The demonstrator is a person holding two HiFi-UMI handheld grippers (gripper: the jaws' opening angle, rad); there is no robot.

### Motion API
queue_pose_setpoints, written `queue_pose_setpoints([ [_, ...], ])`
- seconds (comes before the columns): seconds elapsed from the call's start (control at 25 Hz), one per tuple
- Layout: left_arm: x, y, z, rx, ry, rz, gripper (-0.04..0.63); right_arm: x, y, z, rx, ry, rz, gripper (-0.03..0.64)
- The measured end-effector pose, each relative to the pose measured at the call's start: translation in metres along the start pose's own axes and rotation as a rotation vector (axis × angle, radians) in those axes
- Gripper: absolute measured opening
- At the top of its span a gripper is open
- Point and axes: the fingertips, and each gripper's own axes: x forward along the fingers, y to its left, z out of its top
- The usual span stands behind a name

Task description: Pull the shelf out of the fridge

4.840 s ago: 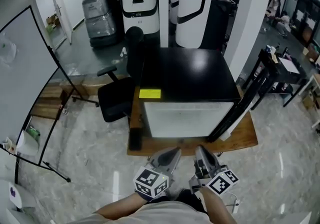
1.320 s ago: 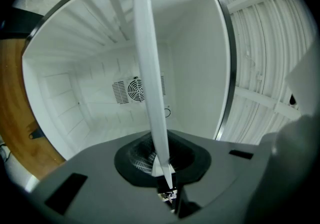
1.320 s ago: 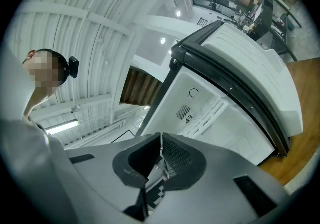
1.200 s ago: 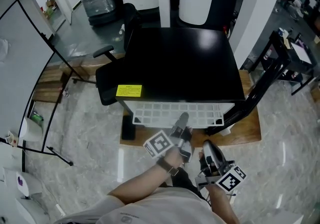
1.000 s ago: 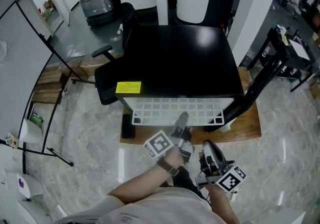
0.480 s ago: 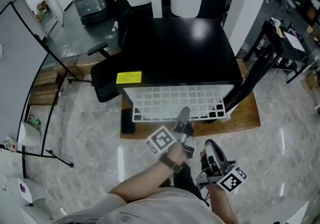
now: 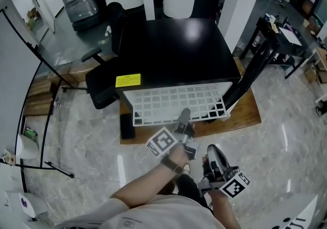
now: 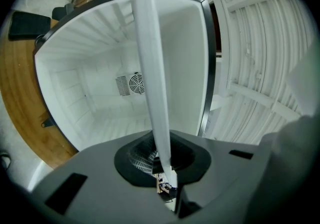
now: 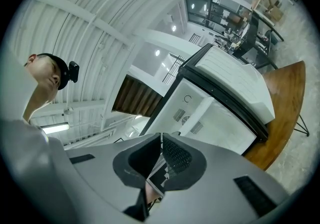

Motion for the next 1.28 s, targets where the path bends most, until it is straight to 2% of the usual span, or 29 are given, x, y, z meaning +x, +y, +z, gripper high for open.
queue_pose_setpoints([
  [0.24,0.0,0.0,0.01,-0.014,-0.027,0.006,0.025,0.007,0.009,0.01,-0.004,0.019,0.038,0.023],
  [0.48,-0.014,0.004,0.001,-0.017,-0.05,-0.002,0.025,-0.01,0.005,0.016,-0.004,0.042,0.077,0.023],
  [0.8,-0.019,-0.006,-0.001,-0.006,-0.066,0.001,0.025,-0.001,0.013,0.028,0.008,0.079,0.125,0.023],
  [1.0,-0.032,-0.017,-0.01,-0.001,-0.054,0.004,0.025,-0.006,0.019,0.033,0.011,0.092,0.143,0.023],
  [1.28,-0.072,-0.022,-0.047,0.016,-0.005,0.005,0.025,-0.028,0.027,0.029,0.006,0.108,0.187,0.023],
])
